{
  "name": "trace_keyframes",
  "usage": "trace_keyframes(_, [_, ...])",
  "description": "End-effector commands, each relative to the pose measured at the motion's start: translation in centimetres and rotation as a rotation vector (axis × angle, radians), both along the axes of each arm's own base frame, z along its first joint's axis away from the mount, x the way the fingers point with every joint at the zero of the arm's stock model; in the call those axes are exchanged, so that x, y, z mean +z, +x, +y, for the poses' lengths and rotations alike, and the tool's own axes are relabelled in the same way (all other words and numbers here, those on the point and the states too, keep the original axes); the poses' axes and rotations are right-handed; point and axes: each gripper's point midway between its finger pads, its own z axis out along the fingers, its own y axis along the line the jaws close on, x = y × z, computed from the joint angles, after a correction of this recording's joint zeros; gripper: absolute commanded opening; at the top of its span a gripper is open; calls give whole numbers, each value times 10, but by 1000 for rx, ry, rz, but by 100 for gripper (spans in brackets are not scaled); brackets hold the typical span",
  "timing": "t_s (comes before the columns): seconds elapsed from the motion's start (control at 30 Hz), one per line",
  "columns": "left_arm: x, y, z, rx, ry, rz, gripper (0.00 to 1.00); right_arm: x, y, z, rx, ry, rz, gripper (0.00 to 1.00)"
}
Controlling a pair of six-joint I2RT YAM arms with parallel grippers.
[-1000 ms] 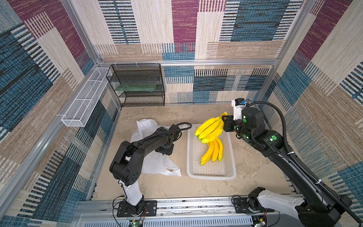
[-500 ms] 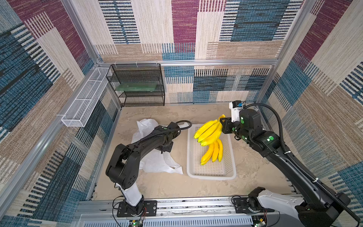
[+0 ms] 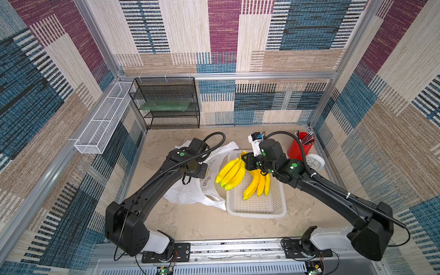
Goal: Place the banana into a plastic bag & tie a knot
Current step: Place the banana into the plastic bag.
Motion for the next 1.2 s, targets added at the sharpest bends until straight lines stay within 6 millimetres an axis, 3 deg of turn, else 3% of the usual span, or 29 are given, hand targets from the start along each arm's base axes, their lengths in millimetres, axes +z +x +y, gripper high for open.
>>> trace_keyframes(0.0, [15,-4,-5,-41,-27,9,0,18,17,34,7,46,-46,0])
trace_keyframes(0.13, [34,-3,-14,-48,-88,3,0,0,26,54,-26,-11,-26,0])
trace_keyframes(0.33, [50,-9,-22,-85,-148,-11,0,4,40,66,-24,64,-121,0])
trace_keyframes(0.47, [54,-11,-21,-94,-188,1,0,6,34,82,56,111,-203,0])
trace_keyframes(0.6, [57,-10,-20,-82,-245,16,0,-1,25,81,70,168,-257,0])
trace_keyframes(0.77, [55,-4,-33,-80,-321,35,0,12,-7,102,233,337,-360,0])
trace_keyframes(0.87, [59,2,-36,-72,-358,26,0,2,-21,128,354,353,-337,0])
trace_keyframes(1.0, [62,6,-40,-70,-402,23,0,-15,-32,149,418,358,-351,0])
trace_keyframes(1.17, [63,5,-43,-71,-432,25,0,-29,-22,160,419,385,-323,1])
